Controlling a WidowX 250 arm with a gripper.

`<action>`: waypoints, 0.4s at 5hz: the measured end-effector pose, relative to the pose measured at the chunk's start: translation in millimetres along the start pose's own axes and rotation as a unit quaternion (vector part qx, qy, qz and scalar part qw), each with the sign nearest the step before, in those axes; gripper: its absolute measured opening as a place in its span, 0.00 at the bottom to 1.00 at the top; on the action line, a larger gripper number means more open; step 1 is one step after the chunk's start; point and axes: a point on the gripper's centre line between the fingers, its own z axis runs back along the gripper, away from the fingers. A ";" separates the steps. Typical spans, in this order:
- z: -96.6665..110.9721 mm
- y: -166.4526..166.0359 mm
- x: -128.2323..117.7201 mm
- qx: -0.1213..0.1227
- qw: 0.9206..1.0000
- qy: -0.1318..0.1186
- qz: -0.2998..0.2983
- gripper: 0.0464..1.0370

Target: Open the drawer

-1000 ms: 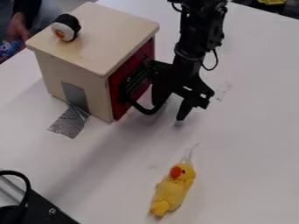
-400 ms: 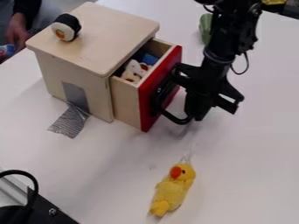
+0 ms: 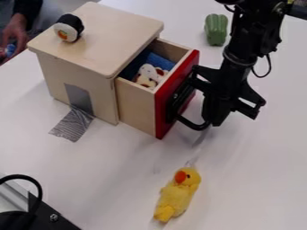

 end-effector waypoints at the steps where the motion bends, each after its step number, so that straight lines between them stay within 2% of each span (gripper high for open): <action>1: -1.0 -2.6 1.4 -0.001 1.000 0.002 0.002 0.10; 2: 0.4 -7.3 1.2 -0.004 1.000 0.000 0.002 0.32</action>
